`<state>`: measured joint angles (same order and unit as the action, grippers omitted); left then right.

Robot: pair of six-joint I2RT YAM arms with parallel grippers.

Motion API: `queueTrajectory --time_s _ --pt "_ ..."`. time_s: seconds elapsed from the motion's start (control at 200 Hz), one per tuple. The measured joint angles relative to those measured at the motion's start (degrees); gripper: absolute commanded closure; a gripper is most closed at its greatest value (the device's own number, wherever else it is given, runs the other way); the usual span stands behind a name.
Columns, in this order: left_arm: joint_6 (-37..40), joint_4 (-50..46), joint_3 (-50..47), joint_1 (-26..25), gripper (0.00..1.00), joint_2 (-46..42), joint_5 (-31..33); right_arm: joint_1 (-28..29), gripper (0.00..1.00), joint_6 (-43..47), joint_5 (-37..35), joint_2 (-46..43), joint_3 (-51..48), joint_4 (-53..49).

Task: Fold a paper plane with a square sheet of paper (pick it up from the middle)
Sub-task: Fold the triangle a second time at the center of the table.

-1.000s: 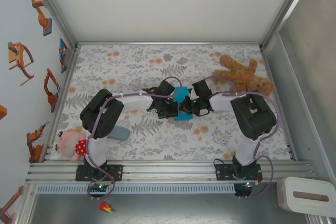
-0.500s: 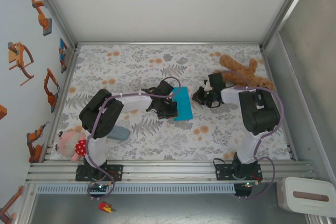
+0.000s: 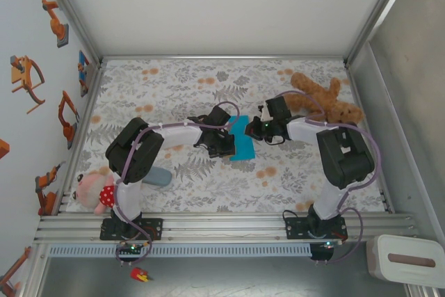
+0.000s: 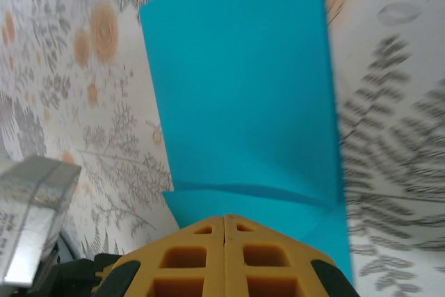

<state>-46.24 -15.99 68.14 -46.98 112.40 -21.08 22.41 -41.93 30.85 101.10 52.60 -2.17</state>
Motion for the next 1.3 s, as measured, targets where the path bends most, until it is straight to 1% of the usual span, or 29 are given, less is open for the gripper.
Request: queueTrajectory --time_s 0.225,0.351,0.451,0.646,0.846,0.977,1.052,1.302 --pt "0.00 0.17 0.22 0.09 1.00 0.00 0.00 0.11 1.00 0.70 -0.52 4.31 0.79 -2.01" --pt "-0.04 2.10 0.31 0.11 0.96 -0.02 0.07 -0.09 1.00 1.11 -0.46 4.57 1.07 -2.10" --pt "-0.26 3.63 1.11 0.11 0.96 0.04 -0.11 -0.09 1.00 1.33 -0.48 4.61 1.07 -2.10" --pt "-0.76 6.54 6.27 0.11 0.97 3.72 -2.03 -0.11 1.00 1.31 -0.59 4.66 1.07 -2.08" --pt "-0.85 5.84 6.84 0.26 1.00 5.33 -2.95 -0.22 1.00 1.31 -0.92 4.66 1.14 -2.14" --pt "-0.85 5.95 4.90 0.24 1.00 5.42 -3.13 -0.42 1.00 1.29 -0.87 4.87 1.44 -2.67" --pt "-0.85 7.56 2.95 0.48 1.00 4.63 -3.65 -0.52 1.00 1.29 -0.79 5.07 1.66 -2.99" --pt "-0.85 9.25 -5.33 0.50 1.00 -0.98 -4.00 -0.83 1.00 1.31 -0.13 5.62 2.40 -4.04"
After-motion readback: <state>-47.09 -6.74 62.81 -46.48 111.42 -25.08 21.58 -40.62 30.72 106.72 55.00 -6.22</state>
